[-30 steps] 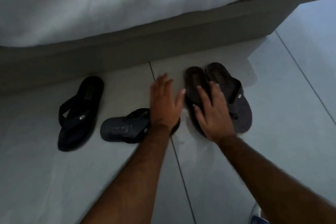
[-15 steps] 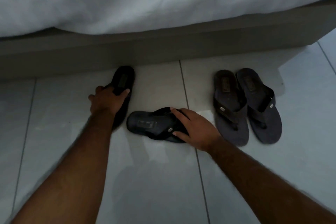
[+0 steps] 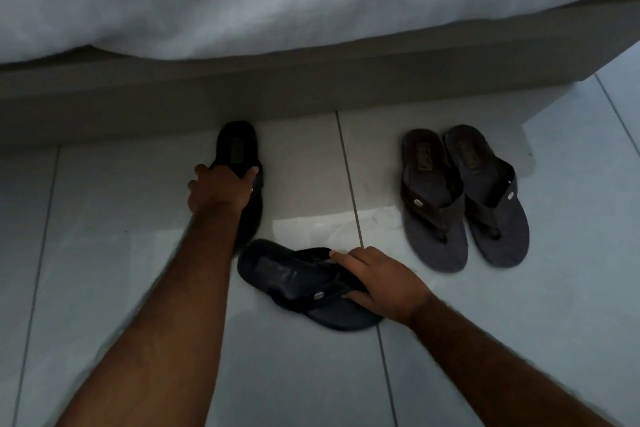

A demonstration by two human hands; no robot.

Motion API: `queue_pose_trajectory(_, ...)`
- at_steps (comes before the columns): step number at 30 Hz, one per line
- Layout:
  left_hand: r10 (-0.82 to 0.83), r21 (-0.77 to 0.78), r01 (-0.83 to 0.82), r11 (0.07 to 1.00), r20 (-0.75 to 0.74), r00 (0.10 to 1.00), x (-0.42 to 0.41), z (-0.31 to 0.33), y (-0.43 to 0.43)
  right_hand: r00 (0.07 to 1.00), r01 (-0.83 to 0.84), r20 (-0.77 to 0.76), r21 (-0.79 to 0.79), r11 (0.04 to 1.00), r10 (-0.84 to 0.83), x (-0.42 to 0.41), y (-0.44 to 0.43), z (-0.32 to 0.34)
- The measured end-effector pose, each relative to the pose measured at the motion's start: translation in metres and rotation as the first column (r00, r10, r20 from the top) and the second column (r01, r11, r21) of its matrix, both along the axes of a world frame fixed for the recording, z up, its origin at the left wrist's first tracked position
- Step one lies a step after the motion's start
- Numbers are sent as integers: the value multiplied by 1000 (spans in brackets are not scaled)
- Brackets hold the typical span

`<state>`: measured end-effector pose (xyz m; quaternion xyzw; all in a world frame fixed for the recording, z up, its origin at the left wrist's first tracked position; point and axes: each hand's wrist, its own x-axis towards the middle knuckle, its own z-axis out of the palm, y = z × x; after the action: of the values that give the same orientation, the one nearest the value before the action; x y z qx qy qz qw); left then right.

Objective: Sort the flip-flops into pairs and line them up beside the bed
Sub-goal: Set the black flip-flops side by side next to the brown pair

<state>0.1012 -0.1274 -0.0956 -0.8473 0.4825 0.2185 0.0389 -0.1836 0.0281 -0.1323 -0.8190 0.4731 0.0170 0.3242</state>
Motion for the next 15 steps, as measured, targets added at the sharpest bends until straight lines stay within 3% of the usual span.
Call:
queue_pose_trajectory(9,55,-83,-62,995,-84,995,-35,-1,6,992,-128,0,128,984,129,-1,15,1)
queue_pose_trajectory(15,-69,-146,37,989,-223,972,-60,-1,19,993,53,90,190,980,-71,24,8,3)
